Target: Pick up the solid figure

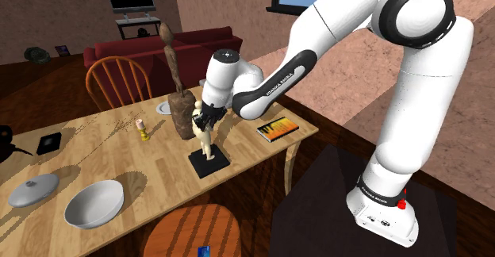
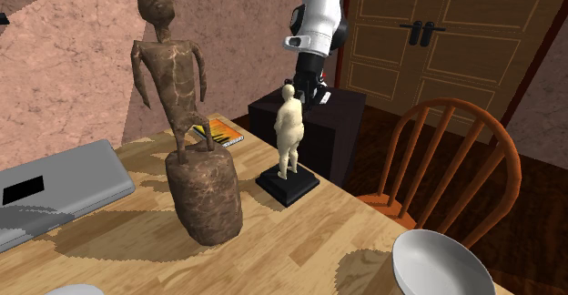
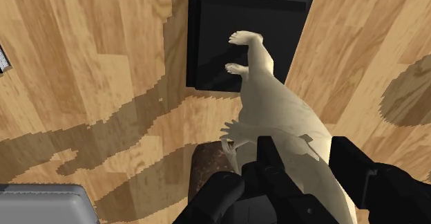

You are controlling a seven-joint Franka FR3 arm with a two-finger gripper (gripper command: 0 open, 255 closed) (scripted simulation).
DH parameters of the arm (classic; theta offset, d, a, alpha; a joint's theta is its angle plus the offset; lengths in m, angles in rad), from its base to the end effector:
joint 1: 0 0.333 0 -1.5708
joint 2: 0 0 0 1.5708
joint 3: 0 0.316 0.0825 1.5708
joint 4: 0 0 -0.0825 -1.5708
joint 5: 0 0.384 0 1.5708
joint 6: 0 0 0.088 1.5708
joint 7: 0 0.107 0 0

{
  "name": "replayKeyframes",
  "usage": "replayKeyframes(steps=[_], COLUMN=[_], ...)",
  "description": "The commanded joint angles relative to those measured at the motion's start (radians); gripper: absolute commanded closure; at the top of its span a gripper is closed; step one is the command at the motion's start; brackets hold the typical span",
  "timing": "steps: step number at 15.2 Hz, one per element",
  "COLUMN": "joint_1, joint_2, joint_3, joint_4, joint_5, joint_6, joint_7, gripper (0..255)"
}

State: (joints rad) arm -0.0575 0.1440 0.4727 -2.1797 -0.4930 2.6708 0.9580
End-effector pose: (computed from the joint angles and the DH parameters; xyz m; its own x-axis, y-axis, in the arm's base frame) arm 0.5268 0.2426 0.3682 0.8962 -0.1615 0.4133 -0.1410 -0.9868 -0.0801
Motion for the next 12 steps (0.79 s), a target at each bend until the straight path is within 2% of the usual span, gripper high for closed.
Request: replayKeyframes(steps=[1,7,12], joint_1=[0.0,0.0,-0.012], joint_2=[0.0,0.001,-0.044], joint_3=[0.0,0.0,0.019], joint_4=[-0.001,0.001,0.018], joint_5=[0.0,-0.001,0.075], joint_6=[0.001,0.0,-0.05], joint_7=[0.0,0.001,-0.062], gripper=[255,255,255])
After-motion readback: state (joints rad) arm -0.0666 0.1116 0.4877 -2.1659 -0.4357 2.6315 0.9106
